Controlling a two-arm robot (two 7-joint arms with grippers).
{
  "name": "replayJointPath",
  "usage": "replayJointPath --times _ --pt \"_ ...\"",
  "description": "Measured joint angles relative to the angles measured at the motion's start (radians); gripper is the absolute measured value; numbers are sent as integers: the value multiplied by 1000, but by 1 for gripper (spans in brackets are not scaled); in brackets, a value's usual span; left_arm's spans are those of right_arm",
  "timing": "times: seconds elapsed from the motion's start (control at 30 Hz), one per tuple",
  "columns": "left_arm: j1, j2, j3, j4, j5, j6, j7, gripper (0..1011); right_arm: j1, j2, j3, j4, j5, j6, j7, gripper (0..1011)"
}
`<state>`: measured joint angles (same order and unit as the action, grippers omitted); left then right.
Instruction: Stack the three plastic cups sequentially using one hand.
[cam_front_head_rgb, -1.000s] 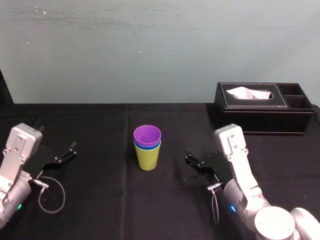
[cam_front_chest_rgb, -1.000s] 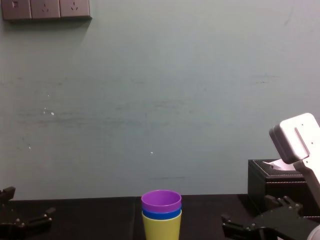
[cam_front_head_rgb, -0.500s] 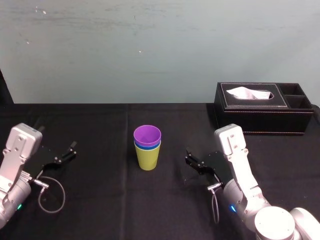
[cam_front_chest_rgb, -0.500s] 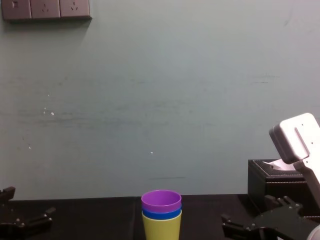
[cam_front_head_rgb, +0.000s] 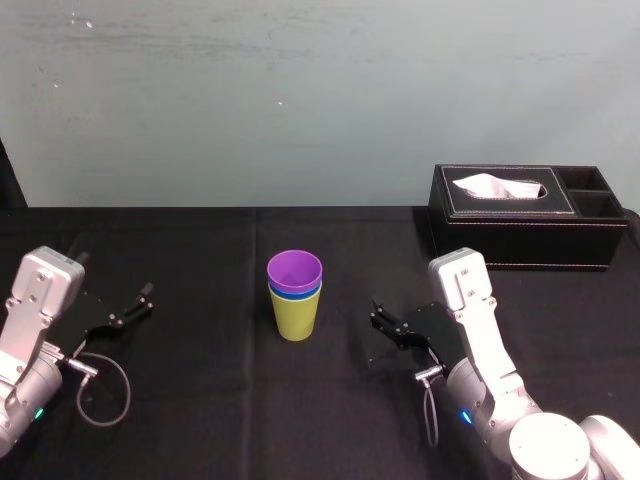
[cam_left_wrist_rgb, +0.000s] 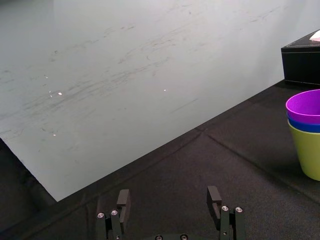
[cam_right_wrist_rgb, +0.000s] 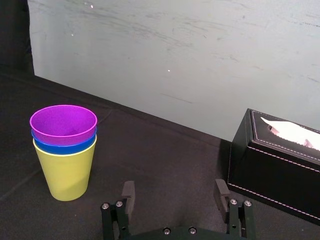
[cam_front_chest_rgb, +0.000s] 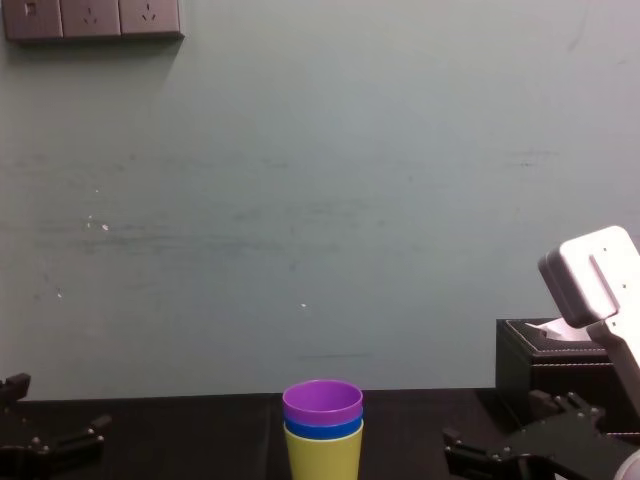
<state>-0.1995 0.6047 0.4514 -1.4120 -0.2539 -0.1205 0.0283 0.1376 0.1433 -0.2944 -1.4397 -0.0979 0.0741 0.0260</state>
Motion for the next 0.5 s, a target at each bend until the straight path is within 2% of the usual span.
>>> replayJointPath --times 0.5 --pt "0 0 0 0 0 0 0 1000 0 0 0 0 0 0 0 1003"
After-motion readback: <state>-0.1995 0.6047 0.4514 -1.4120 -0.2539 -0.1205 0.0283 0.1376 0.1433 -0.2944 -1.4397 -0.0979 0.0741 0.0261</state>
